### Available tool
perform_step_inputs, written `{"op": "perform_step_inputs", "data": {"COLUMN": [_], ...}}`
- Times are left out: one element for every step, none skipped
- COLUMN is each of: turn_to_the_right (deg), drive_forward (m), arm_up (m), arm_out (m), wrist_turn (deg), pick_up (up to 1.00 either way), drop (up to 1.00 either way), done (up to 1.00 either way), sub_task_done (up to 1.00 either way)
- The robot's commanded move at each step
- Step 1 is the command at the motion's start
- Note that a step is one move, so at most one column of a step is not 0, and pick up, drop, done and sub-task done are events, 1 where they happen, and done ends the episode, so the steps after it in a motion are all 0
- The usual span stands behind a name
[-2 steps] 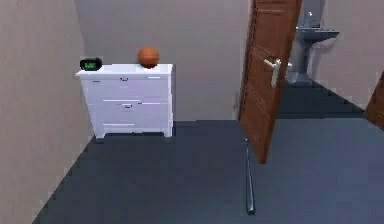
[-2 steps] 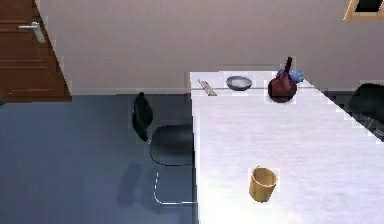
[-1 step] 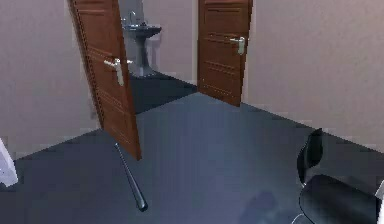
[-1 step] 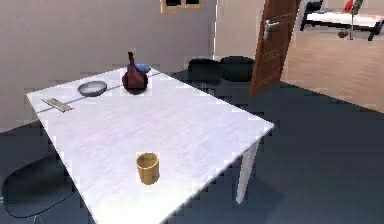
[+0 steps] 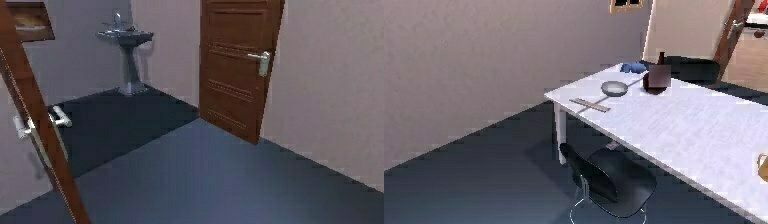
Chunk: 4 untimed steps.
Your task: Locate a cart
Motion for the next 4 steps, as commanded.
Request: {"op": "perform_step_inputs", "data": {"turn_to_the_right": [15.0, 0.0, -45.0, -12.0], "drive_forward": [0.00, 0.90, 0.00, 0.00], "arm_up": [0.00, 0.00, 0.00, 0.00], "arm_out": [0.00, 0.00, 0.00, 0.00], "wrist_turn": [0.0, 0.0, 0.0, 0.0], "pick_up": [0.00, 0.00, 0.00, 0.00], "drop": [0.00, 0.00, 0.00, 0.00], "done": [0.00, 0.00, 0.00, 0.00], "sub_task_done": [0.00, 0.00, 0.00, 0.00]}}
